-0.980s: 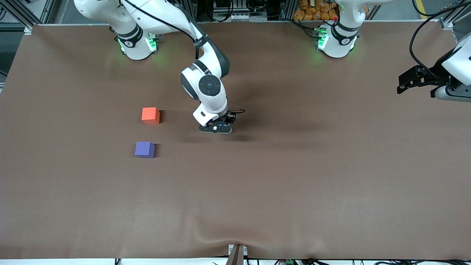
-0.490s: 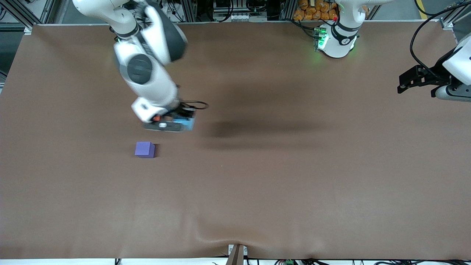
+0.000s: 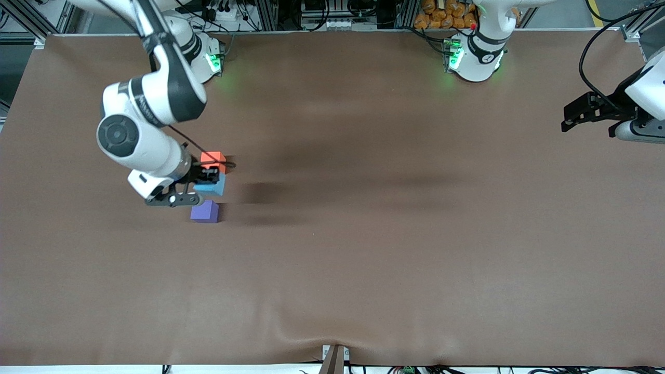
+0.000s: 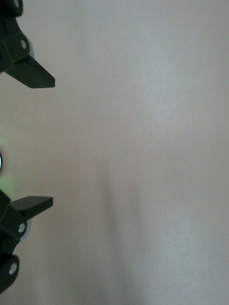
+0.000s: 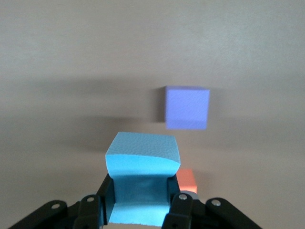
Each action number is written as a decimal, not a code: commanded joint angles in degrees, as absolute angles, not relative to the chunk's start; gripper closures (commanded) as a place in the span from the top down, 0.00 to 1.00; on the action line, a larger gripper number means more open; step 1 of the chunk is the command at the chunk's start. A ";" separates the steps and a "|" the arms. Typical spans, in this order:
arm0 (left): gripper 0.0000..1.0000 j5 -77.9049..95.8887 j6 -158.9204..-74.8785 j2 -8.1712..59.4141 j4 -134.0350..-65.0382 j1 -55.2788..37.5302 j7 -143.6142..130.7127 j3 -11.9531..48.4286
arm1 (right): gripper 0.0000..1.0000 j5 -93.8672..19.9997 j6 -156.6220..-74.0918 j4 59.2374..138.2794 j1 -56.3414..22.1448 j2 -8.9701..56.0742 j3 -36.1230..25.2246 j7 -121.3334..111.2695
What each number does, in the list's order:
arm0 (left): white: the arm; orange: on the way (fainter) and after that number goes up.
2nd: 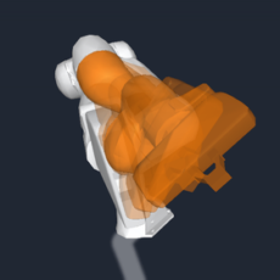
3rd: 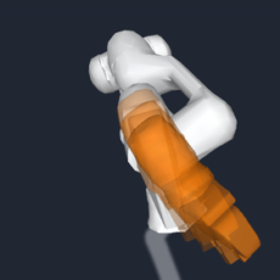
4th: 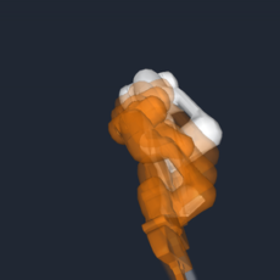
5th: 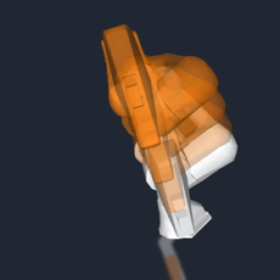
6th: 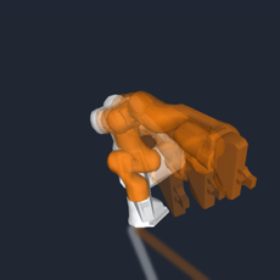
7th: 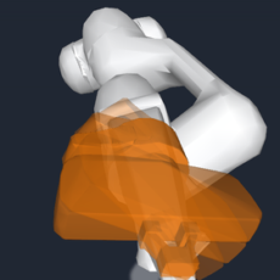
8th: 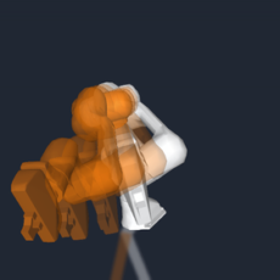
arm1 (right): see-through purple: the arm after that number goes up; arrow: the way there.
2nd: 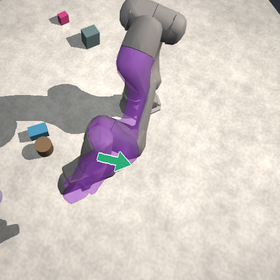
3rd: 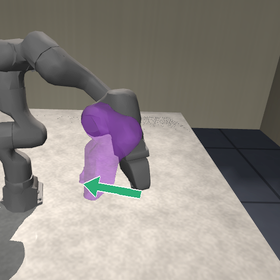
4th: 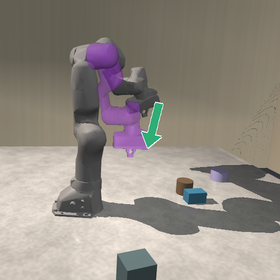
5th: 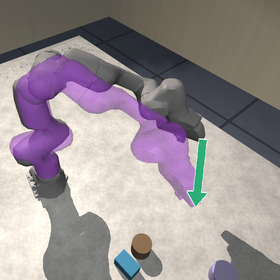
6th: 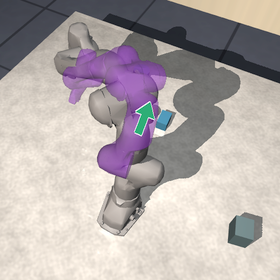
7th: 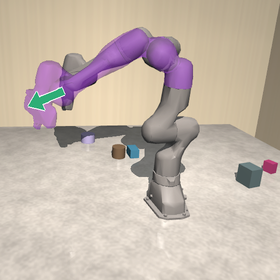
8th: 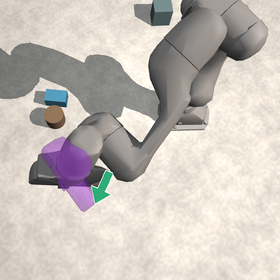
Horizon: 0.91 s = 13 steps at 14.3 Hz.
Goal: Place blue block between orange and purple blocks
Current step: 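Carry the blue block with the right gripper toward the orange and purple blocks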
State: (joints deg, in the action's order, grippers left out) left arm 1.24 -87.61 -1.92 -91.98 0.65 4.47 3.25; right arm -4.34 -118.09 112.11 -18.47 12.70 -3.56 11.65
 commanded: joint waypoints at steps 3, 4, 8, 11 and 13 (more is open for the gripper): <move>1.00 1.49 -86.31 -1.23 -90.53 0.88 4.31 3.43 | 0.00 -2.21 -122.78 117.33 -16.35 12.83 -2.46 9.24; 1.00 1.49 -86.31 -1.23 -90.53 0.88 4.31 3.43 | 0.00 -1.76 -122.87 117.51 -15.13 13.35 -2.37 6.71; 1.00 1.49 -86.31 -1.23 -90.53 0.97 4.39 3.43 | 0.00 -1.76 -125.58 119.53 -13.89 14.32 -2.37 3.96; 1.00 1.49 -86.31 -1.23 -90.53 0.97 4.31 3.43 | 0.00 -1.76 -126.74 120.58 -13.80 14.76 -2.37 3.87; 1.00 1.49 -86.31 -1.23 -90.53 1.05 4.39 3.43 | 0.00 -1.76 -127.26 121.02 -13.80 15.38 -2.29 3.87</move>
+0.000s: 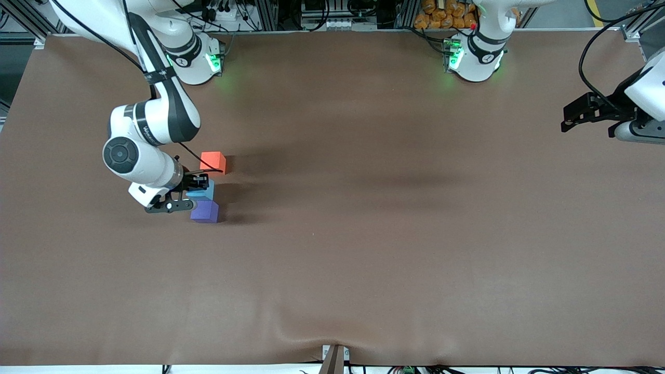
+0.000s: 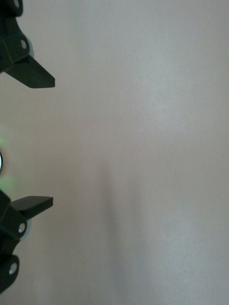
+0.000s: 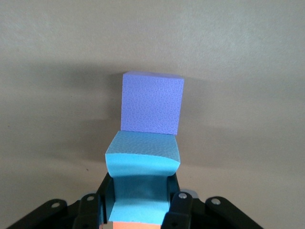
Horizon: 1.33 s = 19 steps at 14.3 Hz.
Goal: Place blue block between orange and purple blocks
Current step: 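Lower the blue block between orange and purple blocks, open the right gripper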
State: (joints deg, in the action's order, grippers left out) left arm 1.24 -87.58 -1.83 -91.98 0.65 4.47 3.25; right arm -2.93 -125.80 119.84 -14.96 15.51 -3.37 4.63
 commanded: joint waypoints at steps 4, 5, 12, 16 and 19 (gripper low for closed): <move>1.00 1.49 -86.31 -1.23 -90.70 0.97 4.31 3.43 | 0.00 -1.76 -131.90 123.92 -13.89 15.64 -2.29 3.78; 1.00 1.49 -86.31 -1.23 -90.79 0.97 4.31 3.43 | 0.00 -1.76 -133.66 125.14 -13.89 16.08 -2.29 3.78; 1.00 1.49 -86.31 -0.79 -90.79 0.97 4.31 3.43 | 0.00 -2.37 -135.35 126.04 -13.89 16.87 -2.20 3.60; 1.00 1.41 -86.31 -0.70 -90.70 0.97 4.31 3.43 | 0.00 -2.55 -136.66 127.09 -13.89 17.31 -2.20 3.78; 1.00 1.41 -86.31 -0.70 -90.53 0.97 4.13 3.43 | 0.00 -2.55 -136.76 127.18 -13.89 17.40 -2.20 3.78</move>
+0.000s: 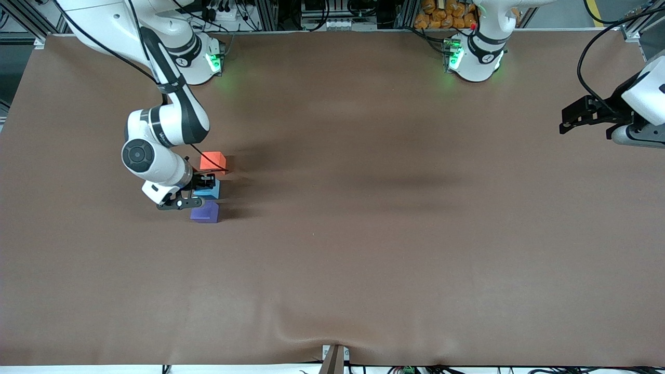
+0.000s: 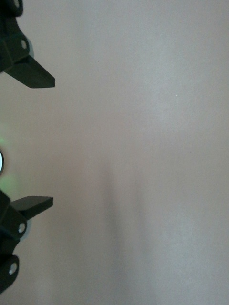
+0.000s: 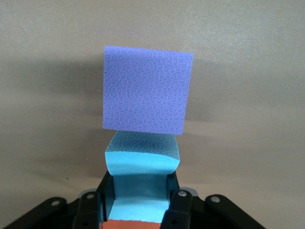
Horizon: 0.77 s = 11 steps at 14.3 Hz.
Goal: Place blue block between orange and purple blocks
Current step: 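Lower the blue block between orange and purple blocks, open the right gripper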
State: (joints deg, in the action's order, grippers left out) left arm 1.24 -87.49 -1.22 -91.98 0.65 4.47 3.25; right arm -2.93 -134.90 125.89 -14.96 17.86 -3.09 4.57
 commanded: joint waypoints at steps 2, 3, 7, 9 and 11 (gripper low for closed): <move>1.00 1.32 -86.22 -0.79 -90.53 0.88 4.13 3.43 | 0.00 -2.55 -136.93 127.44 -13.97 17.40 -2.20 3.78; 1.00 1.32 -86.22 -0.88 -90.53 0.88 4.04 3.51 | 0.00 -2.55 -137.37 127.62 -14.06 17.40 -2.20 3.78; 1.00 1.32 -85.78 -0.97 -90.44 0.79 2.99 3.87 | 0.00 -2.64 -139.39 128.50 -14.06 18.02 -2.11 3.95; 1.00 1.32 -85.52 -0.88 -90.44 0.70 2.99 3.96 | 0.22 -2.72 -139.31 128.41 -13.98 18.37 -2.11 4.04; 1.00 1.32 -85.52 -0.88 -90.44 0.79 2.99 3.96 | 1.00 -2.81 -138.96 128.32 -13.97 18.37 -2.11 4.22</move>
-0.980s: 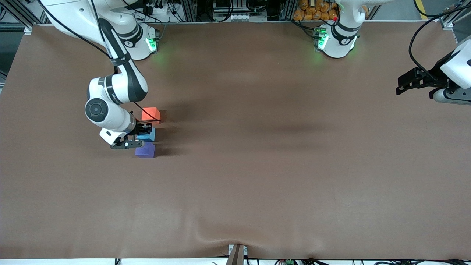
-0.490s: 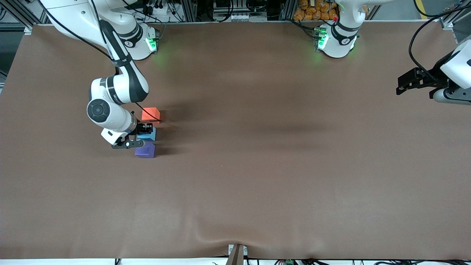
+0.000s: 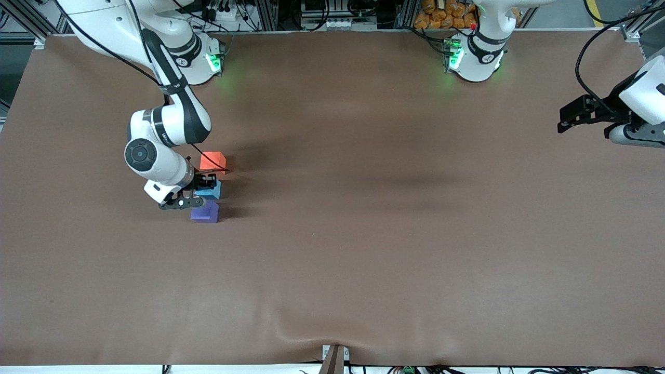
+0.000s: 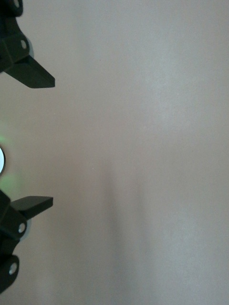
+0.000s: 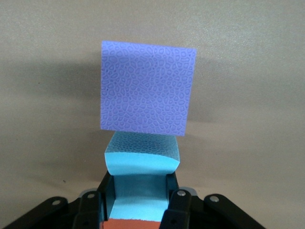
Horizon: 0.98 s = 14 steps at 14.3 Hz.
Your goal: Place blue block between orange and purple blocks
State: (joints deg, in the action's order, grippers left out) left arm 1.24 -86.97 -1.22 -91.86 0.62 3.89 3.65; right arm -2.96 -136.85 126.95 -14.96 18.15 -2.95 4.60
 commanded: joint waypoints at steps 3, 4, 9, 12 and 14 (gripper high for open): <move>1.00 1.32 -85.52 -0.88 -90.44 0.79 2.99 3.96 | 1.00 -2.99 -135.02 125.96 -13.89 17.49 -1.93 4.13; 1.00 1.32 -85.52 -0.88 -90.44 0.79 2.99 3.96 | 1.00 -3.25 -131.26 123.51 -13.97 16.88 -1.85 4.13; 1.00 1.32 -85.52 -0.88 -90.44 0.79 2.99 3.87 | 1.00 -10.27 -104.64 100.33 -10.39 16.96 -2.20 4.22; 1.00 1.32 -85.43 -0.97 -90.53 0.79 2.99 3.87 | 1.00 -10.46 -98.62 87.75 -4.86 17.14 -2.20 3.26; 1.00 1.32 -85.43 -0.97 -90.44 0.79 2.99 3.87 | 1.00 -10.02 -90.84 80.20 -2.21 16.96 -2.28 3.34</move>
